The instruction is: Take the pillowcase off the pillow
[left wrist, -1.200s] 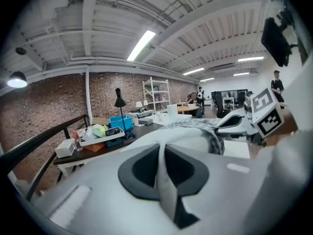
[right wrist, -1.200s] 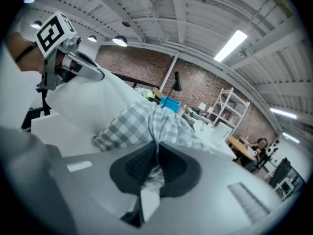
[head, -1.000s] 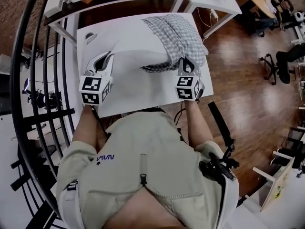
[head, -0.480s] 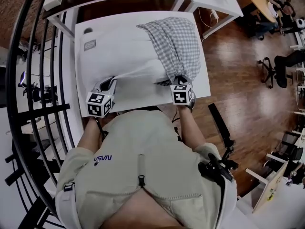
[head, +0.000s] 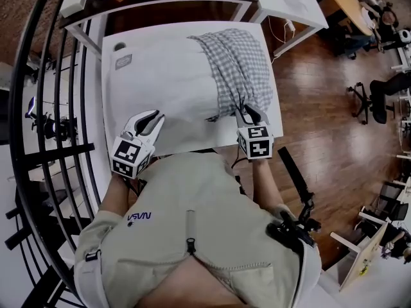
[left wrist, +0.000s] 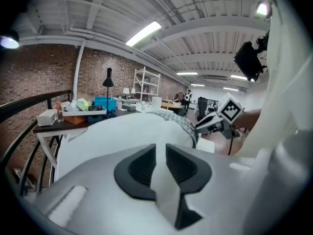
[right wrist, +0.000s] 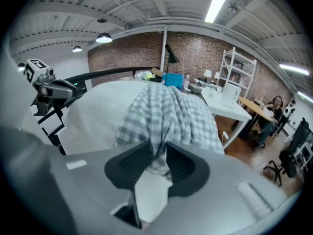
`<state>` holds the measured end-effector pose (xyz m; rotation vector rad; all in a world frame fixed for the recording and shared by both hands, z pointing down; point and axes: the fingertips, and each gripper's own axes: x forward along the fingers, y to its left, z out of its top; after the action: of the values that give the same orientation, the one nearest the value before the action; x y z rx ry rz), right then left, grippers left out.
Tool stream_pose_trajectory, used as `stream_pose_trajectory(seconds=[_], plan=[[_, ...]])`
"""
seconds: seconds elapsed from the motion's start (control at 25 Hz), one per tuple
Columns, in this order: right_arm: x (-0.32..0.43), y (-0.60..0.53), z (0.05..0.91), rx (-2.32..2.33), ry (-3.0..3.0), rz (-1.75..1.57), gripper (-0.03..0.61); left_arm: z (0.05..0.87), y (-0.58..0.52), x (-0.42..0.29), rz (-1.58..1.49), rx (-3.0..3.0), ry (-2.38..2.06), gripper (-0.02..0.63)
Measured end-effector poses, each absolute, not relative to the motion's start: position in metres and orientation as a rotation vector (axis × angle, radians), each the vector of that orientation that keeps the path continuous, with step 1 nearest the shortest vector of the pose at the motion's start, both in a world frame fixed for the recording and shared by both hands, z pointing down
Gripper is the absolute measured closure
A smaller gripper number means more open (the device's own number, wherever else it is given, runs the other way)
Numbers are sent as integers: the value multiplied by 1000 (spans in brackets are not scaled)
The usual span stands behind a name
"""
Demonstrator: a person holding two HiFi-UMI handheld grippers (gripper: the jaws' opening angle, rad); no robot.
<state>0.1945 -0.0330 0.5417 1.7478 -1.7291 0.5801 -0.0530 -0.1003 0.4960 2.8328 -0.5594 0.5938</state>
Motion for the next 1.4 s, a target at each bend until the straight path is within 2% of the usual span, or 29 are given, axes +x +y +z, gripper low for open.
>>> stream_pose_trajectory(seconds=[0.04, 0.16, 0.4, 0.56, 0.64, 0.92, 1.0, 1.04, 1.12, 1.2, 1.28, 1.4], plan=[[191, -39, 527, 1752, -1765, 544, 468, 484, -104, -53, 553, 2844, -587, 557], [182, -69, 488, 1764, -1868, 425, 468, 459, -129, -46, 484, 2887, -680, 554], [177, -153, 449, 1689, -1978, 237, 458, 432, -203, -6, 473, 2999, -851, 436], [179, -214, 439, 1619, -2014, 182, 436, 435, -244, 30, 569, 3024, -868, 394], [175, -244, 441, 1573, -2025, 192, 426, 447, -260, 46, 645, 3015, -850, 346], [157, -304, 494, 1372, -1962, 326, 388, 510, -291, 67, 864, 2853, -825, 330], [155, -304, 520, 1309, -1925, 398, 388, 522, -286, 67, 898, 2807, -765, 352], [154, -302, 532, 1279, -1913, 428, 388, 528, -280, 68, 921, 2787, -726, 386], [152, -294, 549, 1233, -1900, 461, 390, 544, -261, 69, 988, 2772, -648, 472], [151, -289, 551, 1220, -1883, 408, 430, 558, -238, 72, 1053, 2808, -600, 572], [155, -293, 538, 1248, -1853, 285, 532, 555, -218, 74, 1059, 2861, -571, 588], [173, -298, 517, 1347, -1817, 212, 555, 517, -196, 70, 910, 2912, -517, 591]])
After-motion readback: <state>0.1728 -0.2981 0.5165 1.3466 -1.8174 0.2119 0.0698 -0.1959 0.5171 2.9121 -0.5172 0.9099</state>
